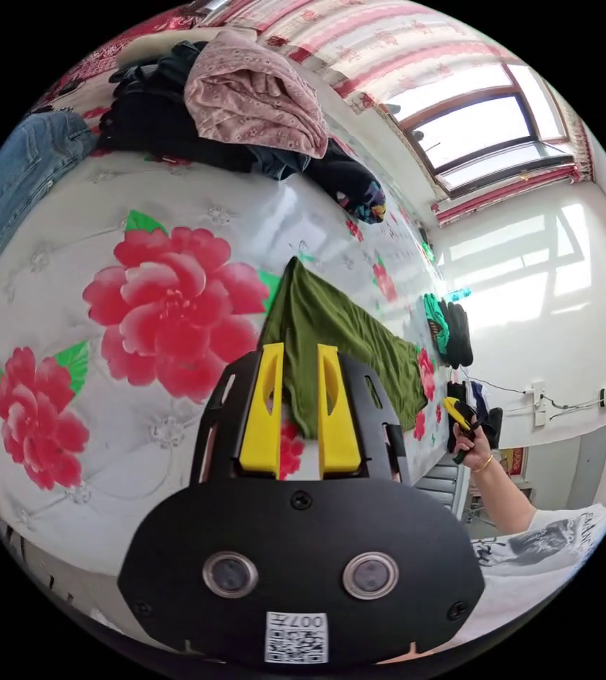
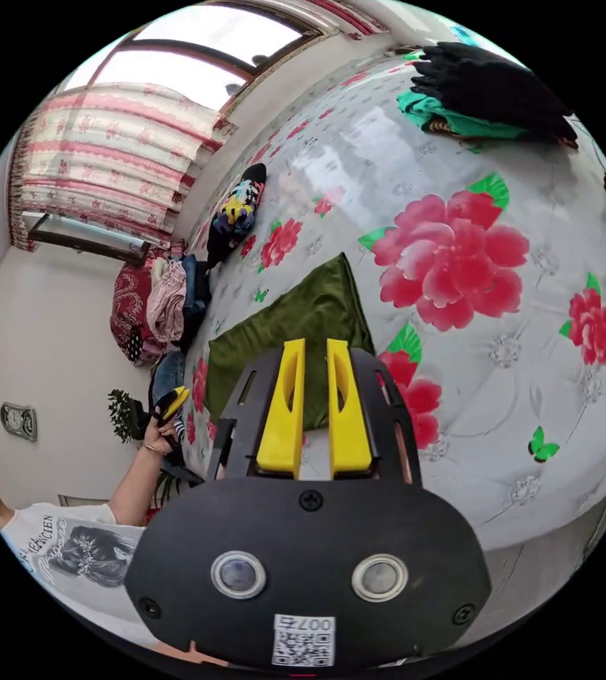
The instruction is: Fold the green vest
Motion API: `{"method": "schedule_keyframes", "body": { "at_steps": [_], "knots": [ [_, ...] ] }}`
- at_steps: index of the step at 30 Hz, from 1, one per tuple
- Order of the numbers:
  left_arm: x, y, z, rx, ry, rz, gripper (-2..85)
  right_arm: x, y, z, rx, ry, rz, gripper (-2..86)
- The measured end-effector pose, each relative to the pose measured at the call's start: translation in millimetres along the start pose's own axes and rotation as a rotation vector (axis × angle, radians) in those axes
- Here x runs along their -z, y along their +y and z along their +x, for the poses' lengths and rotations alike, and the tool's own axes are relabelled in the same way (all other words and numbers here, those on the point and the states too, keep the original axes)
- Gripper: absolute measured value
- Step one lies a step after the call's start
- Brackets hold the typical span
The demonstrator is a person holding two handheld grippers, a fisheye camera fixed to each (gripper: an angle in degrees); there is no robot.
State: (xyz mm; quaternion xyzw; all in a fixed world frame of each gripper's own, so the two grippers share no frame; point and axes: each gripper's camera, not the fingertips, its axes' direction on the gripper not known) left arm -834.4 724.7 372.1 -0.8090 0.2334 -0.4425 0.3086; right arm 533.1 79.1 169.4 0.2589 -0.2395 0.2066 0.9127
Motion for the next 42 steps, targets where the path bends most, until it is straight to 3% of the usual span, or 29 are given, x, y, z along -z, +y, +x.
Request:
{"method": "schedule_keyframes", "body": {
  "at_steps": [5,13,18,25,28,31,35,39,42],
  "knots": [
    [-10,43,-4,0.021,-0.045,-0.032,7.3,-28,40,30,-0.153,-0.087,0.017,5.4],
    [-25,30,-12,0.023,-0.047,-0.077,6.8,-101,57,33,-0.318,-0.194,-0.013,5.2],
    [-22,24,-27,0.058,-0.03,-0.074,6.2,-129,59,35,-0.474,-0.268,0.098,2.1],
    [-2,23,-52,0.086,-0.018,-0.056,4.8,-140,44,0,-0.428,-0.24,0.152,0.0],
    [11,24,-64,0.103,-0.013,-0.03,4.2,-145,9,-46,-0.313,-0.198,0.127,-0.2],
    [23,30,-76,0.125,0.005,-0.005,3.1,-168,-39,-133,-0.044,-0.115,0.03,-0.2],
    [40,42,-91,0.145,0.023,0.029,1.0,-261,-72,-313,0.504,0.027,-0.288,-0.2],
    [49,54,-103,0.157,0.022,0.039,-0.1,-402,-6,-445,0.915,0.151,-0.66,-0.2],
    [51,64,-113,0.18,0.031,0.026,-0.4,-487,59,-478,1.039,0.252,-0.806,0.1]
  ]
}}
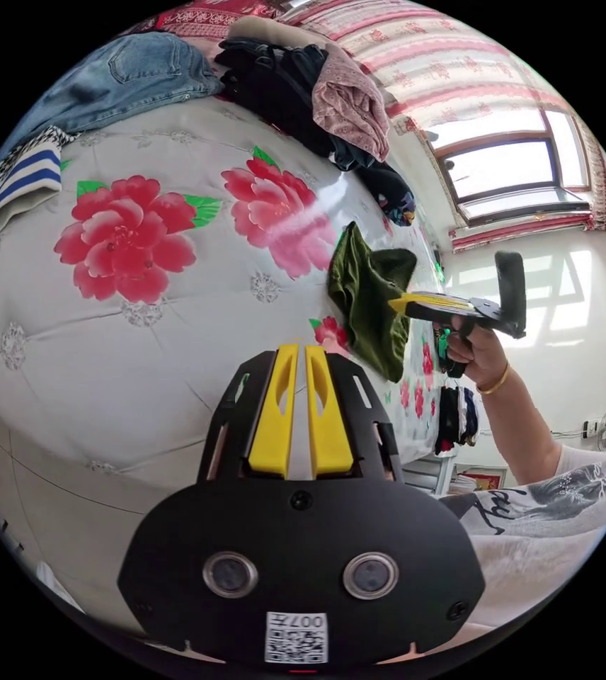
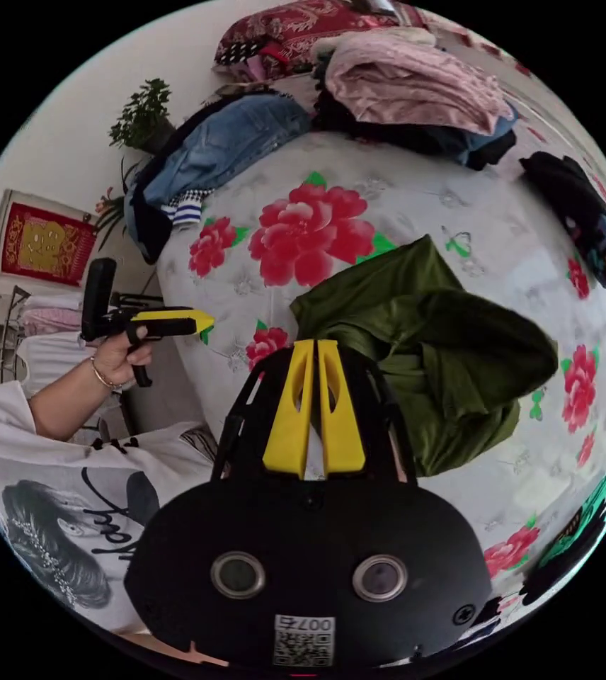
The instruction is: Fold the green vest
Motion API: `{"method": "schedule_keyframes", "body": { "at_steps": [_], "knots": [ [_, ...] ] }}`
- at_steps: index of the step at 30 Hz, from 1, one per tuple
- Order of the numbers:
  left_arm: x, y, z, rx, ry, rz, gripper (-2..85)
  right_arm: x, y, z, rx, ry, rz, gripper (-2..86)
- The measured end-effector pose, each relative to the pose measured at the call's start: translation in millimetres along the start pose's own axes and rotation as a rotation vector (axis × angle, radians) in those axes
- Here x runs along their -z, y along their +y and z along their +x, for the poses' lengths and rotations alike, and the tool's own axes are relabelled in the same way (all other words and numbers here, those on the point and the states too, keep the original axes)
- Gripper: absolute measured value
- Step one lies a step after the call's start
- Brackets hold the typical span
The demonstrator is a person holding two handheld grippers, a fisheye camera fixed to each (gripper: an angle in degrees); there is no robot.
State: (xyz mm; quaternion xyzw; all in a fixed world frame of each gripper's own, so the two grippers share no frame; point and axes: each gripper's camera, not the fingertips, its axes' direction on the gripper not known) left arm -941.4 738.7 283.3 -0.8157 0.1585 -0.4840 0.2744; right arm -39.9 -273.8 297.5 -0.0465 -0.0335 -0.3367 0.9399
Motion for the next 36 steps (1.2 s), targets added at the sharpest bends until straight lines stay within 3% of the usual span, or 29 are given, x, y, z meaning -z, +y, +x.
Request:
{"method": "schedule_keyframes", "body": {
  "at_steps": [4,10,15,22,27,30,36],
  "knots": [
    [3,7,-11,0.004,0.02,0.001,0.0,-45,-24,-45,0.056,0.064,-0.063,1.0],
    [-3,-3,1,-0.095,0.041,-0.003,4.7,-29,-5,-76,0.101,0.129,0.108,3.4],
    [-15,-21,40,-0.253,0.065,-0.003,6.9,15,25,-19,-0.145,0.098,0.349,4.4],
    [-69,-41,99,-0.406,-0.007,-0.076,10.9,23,12,47,-0.336,0.133,0.377,4.5],
    [-114,-54,122,-0.432,-0.193,-0.137,8.8,-2,-17,76,-0.369,0.099,0.287,2.8],
    [-122,-55,126,-0.391,-0.278,-0.138,0.2,-3,-15,81,-0.347,0.049,0.284,0.7],
    [-86,-38,143,-0.468,-0.136,-0.036,-0.7,43,1,71,-0.251,0.003,0.441,-0.1]
  ]
}}
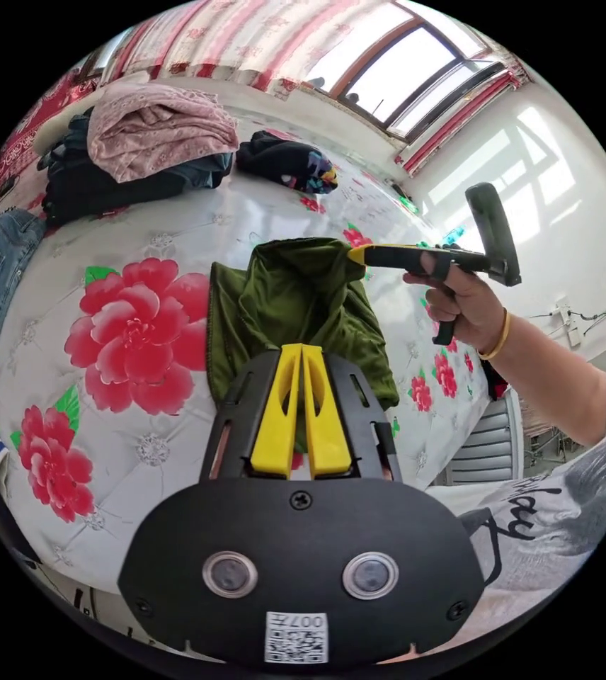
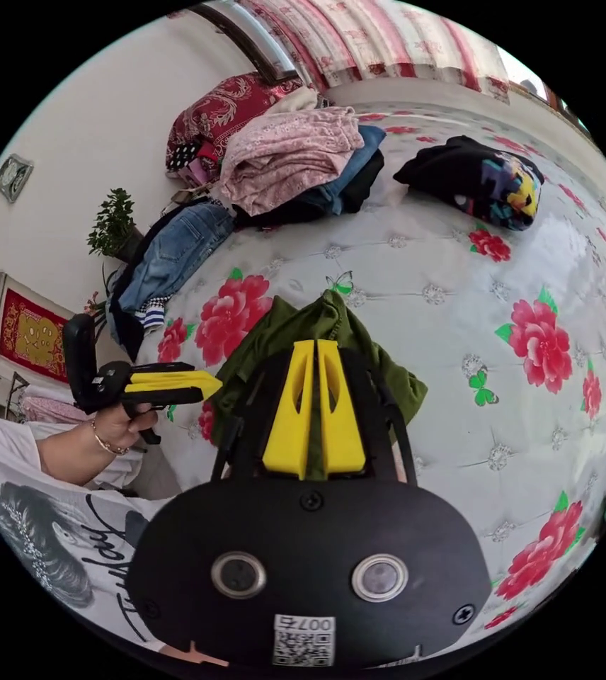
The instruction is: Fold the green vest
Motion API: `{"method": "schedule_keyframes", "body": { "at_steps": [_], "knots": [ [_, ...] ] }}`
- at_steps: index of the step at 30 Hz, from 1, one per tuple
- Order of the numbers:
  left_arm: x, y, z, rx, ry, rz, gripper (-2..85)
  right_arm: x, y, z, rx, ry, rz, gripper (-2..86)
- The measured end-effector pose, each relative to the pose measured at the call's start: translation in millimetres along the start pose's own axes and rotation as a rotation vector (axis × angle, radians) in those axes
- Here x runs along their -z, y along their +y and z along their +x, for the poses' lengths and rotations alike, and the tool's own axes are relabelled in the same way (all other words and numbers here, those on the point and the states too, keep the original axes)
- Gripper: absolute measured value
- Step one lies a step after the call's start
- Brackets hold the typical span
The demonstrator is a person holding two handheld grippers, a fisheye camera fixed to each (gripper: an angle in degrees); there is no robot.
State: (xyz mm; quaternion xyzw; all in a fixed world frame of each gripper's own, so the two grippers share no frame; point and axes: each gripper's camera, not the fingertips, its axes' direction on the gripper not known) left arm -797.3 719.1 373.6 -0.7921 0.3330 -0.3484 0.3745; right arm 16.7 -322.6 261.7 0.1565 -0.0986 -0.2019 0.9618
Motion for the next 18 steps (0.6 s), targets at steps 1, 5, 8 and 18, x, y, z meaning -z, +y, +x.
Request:
{"method": "schedule_keyframes", "body": {
  "at_steps": [1,5,8,18],
  "knots": [
    [1,4,-3,0.022,0.012,0.004,-0.6,2,-2,-1,0.002,-0.013,0.004,-0.1],
    [-2,16,-14,0.078,0.049,0.011,2.7,-6,-23,-24,0.069,-0.202,-0.019,0.0],
    [-7,17,-14,0.094,0.056,-0.006,7.6,-56,-32,-51,0.114,-0.243,-0.18,0.7],
    [-17,-14,-10,0.069,0.018,-0.061,11.0,-19,73,-56,0.224,-0.046,-0.131,2.9]
  ]
}}
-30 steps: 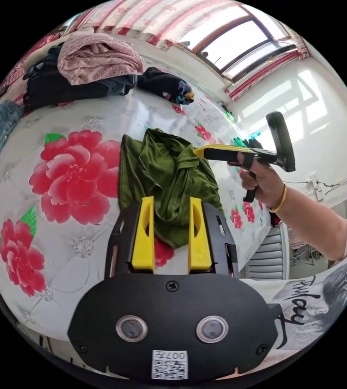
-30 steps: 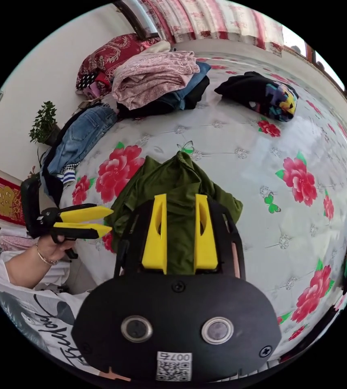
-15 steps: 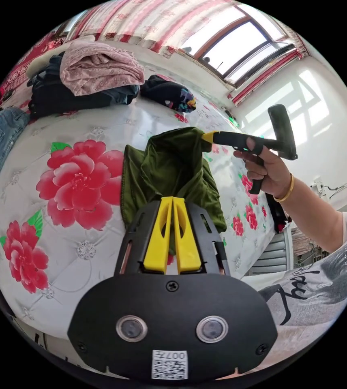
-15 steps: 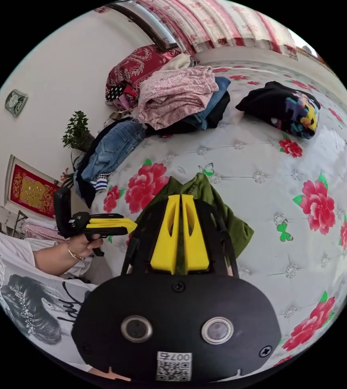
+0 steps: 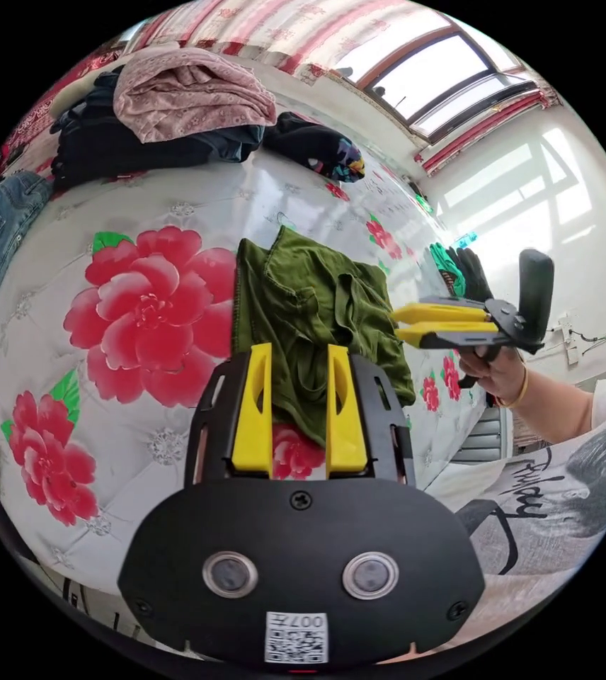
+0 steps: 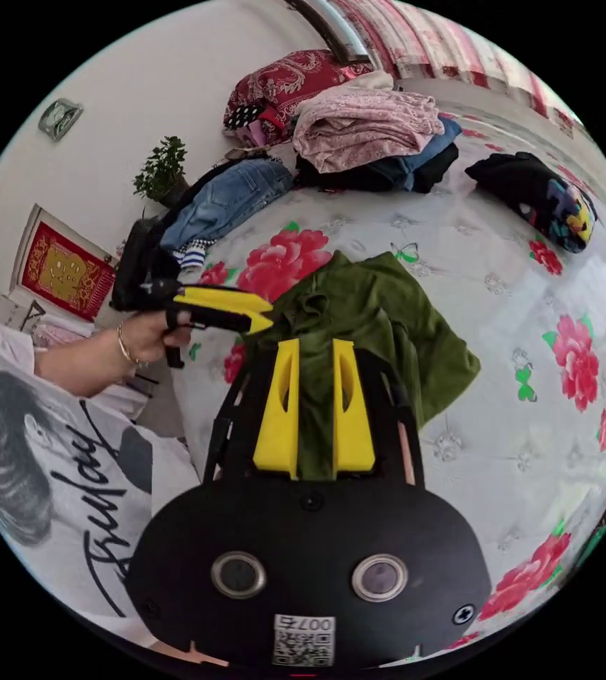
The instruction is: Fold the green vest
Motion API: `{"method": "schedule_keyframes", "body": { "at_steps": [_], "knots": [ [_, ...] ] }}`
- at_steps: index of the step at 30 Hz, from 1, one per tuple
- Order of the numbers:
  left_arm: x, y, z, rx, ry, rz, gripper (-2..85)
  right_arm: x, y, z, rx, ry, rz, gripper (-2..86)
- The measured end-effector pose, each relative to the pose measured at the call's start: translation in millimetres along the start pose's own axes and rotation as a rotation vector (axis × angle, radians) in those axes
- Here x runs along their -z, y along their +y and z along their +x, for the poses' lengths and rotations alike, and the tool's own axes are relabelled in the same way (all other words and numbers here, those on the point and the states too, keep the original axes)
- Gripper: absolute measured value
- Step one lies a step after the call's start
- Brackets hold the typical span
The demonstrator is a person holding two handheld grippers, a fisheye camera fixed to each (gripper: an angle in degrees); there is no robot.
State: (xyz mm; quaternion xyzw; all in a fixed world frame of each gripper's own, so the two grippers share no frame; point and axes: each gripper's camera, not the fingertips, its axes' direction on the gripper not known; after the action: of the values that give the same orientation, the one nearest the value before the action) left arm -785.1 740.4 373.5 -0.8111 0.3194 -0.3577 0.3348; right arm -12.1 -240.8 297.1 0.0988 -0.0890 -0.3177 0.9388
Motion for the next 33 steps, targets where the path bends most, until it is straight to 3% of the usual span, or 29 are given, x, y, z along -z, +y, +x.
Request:
{"method": "schedule_keyframes", "body": {
  "at_steps": [6,8,14,21,27,33],
  "knots": [
    [-17,-31,18,-0.052,-0.042,-0.062,7.8,-30,53,-41,0.149,0.114,-0.147,4.2],
    [-22,-37,20,-0.021,-0.102,-0.093,0.4,-46,56,-47,0.174,0.144,-0.196,3.9],
    [16,-45,31,0.012,-0.086,-0.056,-0.9,-31,64,-50,0.136,0.203,-0.128,0.6],
    [41,-17,38,0.086,-0.104,-0.126,-0.6,20,97,-57,0.155,0.21,-0.032,0.1],
    [13,5,16,0.18,-0.059,-0.123,4.2,-36,118,-43,0.146,0.143,-0.227,1.0],
    [63,-9,57,-0.046,-0.108,-0.063,9.6,-3,128,-33,0.122,0.083,-0.132,2.3]
  ]
}}
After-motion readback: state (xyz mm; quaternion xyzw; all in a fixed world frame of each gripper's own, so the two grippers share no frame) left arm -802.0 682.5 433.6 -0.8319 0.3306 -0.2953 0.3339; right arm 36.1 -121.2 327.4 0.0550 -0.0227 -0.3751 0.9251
